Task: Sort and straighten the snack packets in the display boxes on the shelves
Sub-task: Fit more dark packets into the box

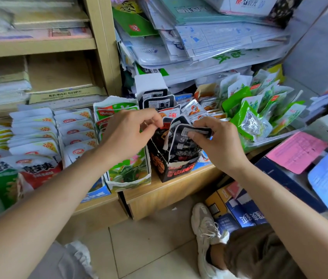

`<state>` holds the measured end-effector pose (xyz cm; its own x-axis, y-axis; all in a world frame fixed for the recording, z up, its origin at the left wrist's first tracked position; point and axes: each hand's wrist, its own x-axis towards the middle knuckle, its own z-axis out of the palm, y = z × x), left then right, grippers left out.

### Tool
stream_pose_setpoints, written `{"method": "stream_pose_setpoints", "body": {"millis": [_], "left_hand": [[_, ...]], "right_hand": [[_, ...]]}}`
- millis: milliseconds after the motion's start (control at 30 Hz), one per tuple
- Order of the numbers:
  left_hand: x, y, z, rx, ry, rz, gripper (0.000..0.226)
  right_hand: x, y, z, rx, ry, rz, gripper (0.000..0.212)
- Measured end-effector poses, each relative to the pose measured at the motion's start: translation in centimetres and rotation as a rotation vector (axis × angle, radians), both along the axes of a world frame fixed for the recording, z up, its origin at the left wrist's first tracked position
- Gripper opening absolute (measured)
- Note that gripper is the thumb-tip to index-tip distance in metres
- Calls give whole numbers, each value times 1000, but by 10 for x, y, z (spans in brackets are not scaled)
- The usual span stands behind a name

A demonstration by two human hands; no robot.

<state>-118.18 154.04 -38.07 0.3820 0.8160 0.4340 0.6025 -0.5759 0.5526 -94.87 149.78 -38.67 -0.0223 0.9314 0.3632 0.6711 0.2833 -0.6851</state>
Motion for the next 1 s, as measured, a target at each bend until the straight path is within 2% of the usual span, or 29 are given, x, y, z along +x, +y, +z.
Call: {"method": "stream_pose_setpoints", "body": {"millis": [100, 167, 233, 300, 400, 500, 600, 667, 867, 933, 1000], "left_hand": [[1, -2, 2, -122, -62, -53, 22], [5, -7, 4, -175, -53, -47, 41], [9, -11, 0, -106, 38, 19, 54], [11, -10, -3, -27, 58, 88, 40], [11, -5, -5, -52, -16, 106, 14], [11, -5, -3, -38, -104, 154, 15], [13, -7, 1, -22, -156, 179, 11], [14, -11, 5, -46, -172, 163, 7], [15, -28, 9, -298, -401, 107, 4], [11, -28, 7, -341, -402, 98, 8], [8, -29, 4, -345, -296, 64, 25]], "right_hand": [[3, 5, 4, 27, 12, -45, 7], [4, 8, 4, 21, 1, -42, 7], [6, 9, 3, 9, -24, 5, 6], [10, 10, 2, -9, -53, 38, 6], [21, 4, 8, 16, -124, 23, 19], [36, -7, 14, 20, -159, 37, 8], [42, -14, 14, -41, -187, 74, 17], [39, -14, 12, -60, -200, 97, 13], [25, 0, 1, 45, -191, -10, 16], [19, 3, 0, 68, -175, -38, 16], [16, 4, 1, 88, -102, -58, 13]]}}
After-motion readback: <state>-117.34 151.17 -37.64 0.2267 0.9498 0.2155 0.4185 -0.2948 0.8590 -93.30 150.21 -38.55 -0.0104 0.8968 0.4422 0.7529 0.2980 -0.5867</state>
